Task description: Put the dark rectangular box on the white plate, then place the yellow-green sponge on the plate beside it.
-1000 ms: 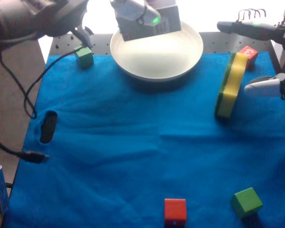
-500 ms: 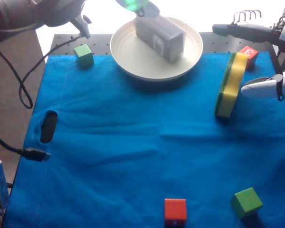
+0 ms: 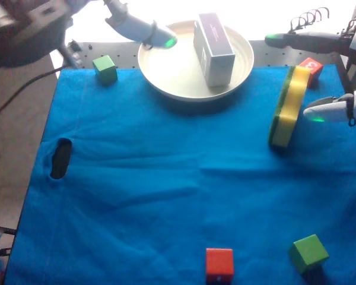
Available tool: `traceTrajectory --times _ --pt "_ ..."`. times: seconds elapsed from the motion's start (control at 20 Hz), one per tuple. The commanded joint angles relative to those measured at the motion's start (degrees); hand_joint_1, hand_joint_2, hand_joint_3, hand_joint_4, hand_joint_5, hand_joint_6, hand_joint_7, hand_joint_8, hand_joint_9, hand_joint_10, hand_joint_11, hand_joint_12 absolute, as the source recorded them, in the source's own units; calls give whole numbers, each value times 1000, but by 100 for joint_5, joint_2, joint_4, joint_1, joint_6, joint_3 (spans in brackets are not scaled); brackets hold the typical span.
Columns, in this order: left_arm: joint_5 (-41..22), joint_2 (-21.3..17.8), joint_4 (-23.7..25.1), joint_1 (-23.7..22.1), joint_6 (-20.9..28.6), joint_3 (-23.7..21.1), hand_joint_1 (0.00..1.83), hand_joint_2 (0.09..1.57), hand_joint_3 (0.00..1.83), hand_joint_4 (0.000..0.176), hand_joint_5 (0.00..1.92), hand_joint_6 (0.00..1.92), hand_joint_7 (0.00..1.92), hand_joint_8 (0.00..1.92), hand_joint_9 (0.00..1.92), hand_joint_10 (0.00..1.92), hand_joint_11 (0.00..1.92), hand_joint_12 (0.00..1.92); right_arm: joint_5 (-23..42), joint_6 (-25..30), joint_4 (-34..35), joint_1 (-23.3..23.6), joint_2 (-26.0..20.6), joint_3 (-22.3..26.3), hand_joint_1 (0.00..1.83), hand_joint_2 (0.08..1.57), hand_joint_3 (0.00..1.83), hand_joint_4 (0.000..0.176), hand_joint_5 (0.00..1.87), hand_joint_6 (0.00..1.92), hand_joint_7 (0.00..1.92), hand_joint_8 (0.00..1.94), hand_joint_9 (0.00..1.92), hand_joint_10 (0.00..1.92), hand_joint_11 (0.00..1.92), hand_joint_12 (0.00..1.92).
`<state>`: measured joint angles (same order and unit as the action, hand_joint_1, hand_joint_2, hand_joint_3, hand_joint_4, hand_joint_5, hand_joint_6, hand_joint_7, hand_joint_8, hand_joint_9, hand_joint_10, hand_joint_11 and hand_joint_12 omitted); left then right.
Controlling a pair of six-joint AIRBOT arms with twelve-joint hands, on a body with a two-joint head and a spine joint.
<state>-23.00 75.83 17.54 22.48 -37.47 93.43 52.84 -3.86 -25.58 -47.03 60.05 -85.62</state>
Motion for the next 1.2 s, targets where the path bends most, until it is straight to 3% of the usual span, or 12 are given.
traceTrajectory --times 0.0,0.05,0.2,0.3,0.35,0.4,0.5,0.65,0.7,0.75,0.85,1.15 --pt "-901 -145 -136 -5 -1 -102 863 924 0 150 338 0 278 0 173 0 0 21 567 48 320 93 -54 -14 923 1034 0 17 201 14 205 10 159 14 115 13" --pt "-1138 -571 -139 167 -3 -515 751 923 0 167 278 0 230 0 149 0 1 1 533 73 292 93 -83 -13 967 1048 1 49 255 9 243 4 187 3 106 8" --pt "-1401 -1113 -153 435 -9 -1028 817 884 35 144 260 0 209 1 162 0 12 363 343 98 160 94 -108 -14 1030 1099 17 51 275 11 259 6 198 6 101 8" --pt "-1629 -1488 -218 684 -12 -1406 926 878 4 113 266 1 208 1 174 0 0 586 194 116 34 94 -130 -15 1134 1103 9 100 301 9 265 2 206 3 115 13" --pt "-1680 -1571 -241 739 -14 -1492 926 878 4 113 266 1 208 1 174 0 0 586 157 118 7 94 -132 -16 1134 1103 9 100 301 9 265 2 206 3 115 13" --pt "-1790 -1714 -295 848 -24 -1650 940 891 6 85 265 0 211 1 170 0 0 497 88 118 -49 95 -132 -23 1142 1114 12 99 276 1 237 0 168 0 97 6" --pt "-1962 -1908 -379 998 -102 -1887 865 910 7 77 248 1 185 5 94 19 0 20 -90 118 -217 177 -131 -39 1214 1113 6 72 272 2 222 0 132 0 76 2" --pt "-2288 -2156 -574 1237 -185 -2180 997 901 1 105 254 3 206 9 84 10 5 3 -517 118 -855 614 -66 -48 1188 1112 3 71 255 0 228 0 148 3 81 5" --pt "-2395 -2235 -636 1338 -185 -2271 982 895 0 109 257 4 217 12 72 4 0 0 -589 117 -1032 728 -3 -78 1180 1114 4 56 241 0 226 0 142 0 76 3" --pt "-2438 -2265 -659 1381 -185 -2311 922 865 0 145 268 5 227 11 44 0 0 0 -605 117 -1103 771 56 -117 1189 1110 1 11 258 7 238 5 160 7 116 21" --pt "-2448 -2277 -669 1414 -185 -2341 933 862 0 144 266 3 220 6 16 0 0 0 -637 117 -1148 781 166 -210 1148 1100 0 9 297 4 259 2 192 5 149 51" --pt "-2461 -2278 -669 1415 -185 -2357 900 865 0 137 250 0 169 0 4 1 22 10 -1046 117 -1706 999 348 -312 1242 1043 0 0 435 6 441 5 412 14 0 931"
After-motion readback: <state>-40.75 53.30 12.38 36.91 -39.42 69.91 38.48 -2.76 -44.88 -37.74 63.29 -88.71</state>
